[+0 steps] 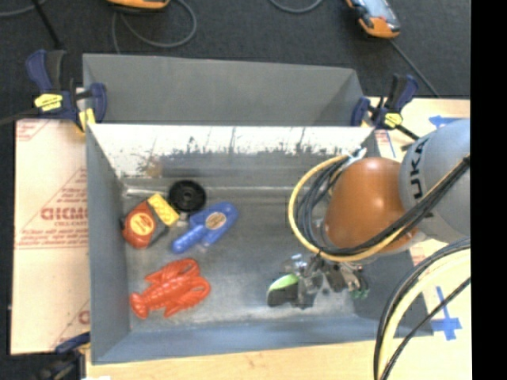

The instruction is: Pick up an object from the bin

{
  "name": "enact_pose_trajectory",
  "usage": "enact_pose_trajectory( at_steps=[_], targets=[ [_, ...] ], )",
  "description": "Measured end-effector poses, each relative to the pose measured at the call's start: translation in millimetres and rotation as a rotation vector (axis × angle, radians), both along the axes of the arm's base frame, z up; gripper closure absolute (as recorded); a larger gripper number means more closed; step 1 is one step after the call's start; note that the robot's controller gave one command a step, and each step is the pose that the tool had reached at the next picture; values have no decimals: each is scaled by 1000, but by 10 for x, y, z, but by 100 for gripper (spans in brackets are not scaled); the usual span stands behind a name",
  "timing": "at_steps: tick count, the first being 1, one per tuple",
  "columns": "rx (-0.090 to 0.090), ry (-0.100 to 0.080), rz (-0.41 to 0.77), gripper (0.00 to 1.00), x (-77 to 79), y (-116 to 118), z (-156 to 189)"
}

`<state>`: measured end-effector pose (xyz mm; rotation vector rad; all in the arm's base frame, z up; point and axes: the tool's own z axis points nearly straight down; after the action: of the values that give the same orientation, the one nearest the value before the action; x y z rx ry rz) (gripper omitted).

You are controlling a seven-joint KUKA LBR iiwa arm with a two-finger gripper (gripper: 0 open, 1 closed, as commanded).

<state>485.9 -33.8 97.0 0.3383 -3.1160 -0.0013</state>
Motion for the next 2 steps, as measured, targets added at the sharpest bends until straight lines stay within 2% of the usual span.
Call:
enact_pose_trajectory(
  at_steps=[2],
  targets=[
    [-1,-13,-2,100,29,-6,303]
  ],
)
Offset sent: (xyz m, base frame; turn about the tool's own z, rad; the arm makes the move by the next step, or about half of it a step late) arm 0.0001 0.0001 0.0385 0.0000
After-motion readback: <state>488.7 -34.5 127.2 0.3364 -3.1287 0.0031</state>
